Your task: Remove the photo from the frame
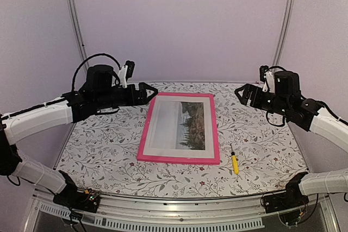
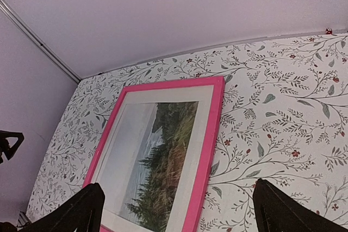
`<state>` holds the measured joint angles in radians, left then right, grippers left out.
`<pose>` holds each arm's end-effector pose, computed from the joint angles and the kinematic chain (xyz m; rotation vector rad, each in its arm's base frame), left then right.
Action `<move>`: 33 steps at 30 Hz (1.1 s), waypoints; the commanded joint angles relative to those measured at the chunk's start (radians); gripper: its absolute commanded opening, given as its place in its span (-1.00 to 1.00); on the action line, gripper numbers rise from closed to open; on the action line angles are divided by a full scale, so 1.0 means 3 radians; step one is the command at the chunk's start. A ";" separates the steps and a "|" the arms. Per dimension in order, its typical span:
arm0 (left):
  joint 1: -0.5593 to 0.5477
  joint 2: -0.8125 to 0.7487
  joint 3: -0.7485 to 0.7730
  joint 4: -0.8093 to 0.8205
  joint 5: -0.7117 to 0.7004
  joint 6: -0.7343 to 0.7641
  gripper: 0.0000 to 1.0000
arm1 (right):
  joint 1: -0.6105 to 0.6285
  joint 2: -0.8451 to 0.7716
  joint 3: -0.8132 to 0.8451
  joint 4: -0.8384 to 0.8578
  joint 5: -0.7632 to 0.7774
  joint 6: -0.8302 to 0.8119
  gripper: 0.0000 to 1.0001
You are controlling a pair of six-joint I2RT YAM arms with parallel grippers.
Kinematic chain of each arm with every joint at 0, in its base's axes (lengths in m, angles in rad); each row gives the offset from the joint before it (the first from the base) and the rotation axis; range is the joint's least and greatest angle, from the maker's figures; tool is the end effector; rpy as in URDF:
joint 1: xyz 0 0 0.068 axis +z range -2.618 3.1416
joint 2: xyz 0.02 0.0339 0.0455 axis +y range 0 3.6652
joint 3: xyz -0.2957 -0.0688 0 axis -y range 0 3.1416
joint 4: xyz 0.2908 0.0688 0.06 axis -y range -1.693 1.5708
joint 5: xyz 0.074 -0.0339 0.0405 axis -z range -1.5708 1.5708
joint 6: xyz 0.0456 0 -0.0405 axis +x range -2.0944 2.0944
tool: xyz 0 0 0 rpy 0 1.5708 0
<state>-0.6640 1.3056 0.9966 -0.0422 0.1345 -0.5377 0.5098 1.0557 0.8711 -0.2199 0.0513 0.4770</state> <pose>0.2716 -0.2203 0.3266 0.2236 2.0212 -0.9151 0.2465 0.1351 0.3294 0.0011 2.0228 0.5862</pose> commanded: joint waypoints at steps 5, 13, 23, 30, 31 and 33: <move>-0.0010 -0.0046 -0.0090 0.0069 -0.0044 0.0064 0.99 | 0.0008 0.0260 0.0184 -0.0317 0.0103 -0.0073 0.98; -0.0109 -0.0021 -0.0097 0.0059 -0.0294 0.0060 0.99 | 0.0091 0.0774 0.0413 -0.0558 -0.0028 0.0015 0.98; -0.0456 0.0235 0.0075 -0.0239 -0.0779 0.0312 0.99 | 0.0243 0.1553 0.0651 -0.0496 -0.0300 0.0154 0.90; -0.0686 0.0595 0.0326 -0.0633 -0.1171 0.0368 0.99 | 0.0243 0.1971 0.0703 -0.0375 -0.0357 0.0187 0.69; -0.0701 0.0631 0.0344 -0.0665 -0.1182 0.0359 0.99 | 0.0246 0.2012 0.0705 -0.0370 -0.0351 0.0189 0.65; -0.0758 0.0683 0.0354 -0.0687 -0.1248 0.0371 0.99 | 0.0244 0.2106 0.0731 -0.0373 -0.0354 0.0188 0.55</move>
<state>-0.8570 1.4818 1.0687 -0.1799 -0.1635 -0.4450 0.5762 1.6360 1.0607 -0.3538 -0.0402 0.5236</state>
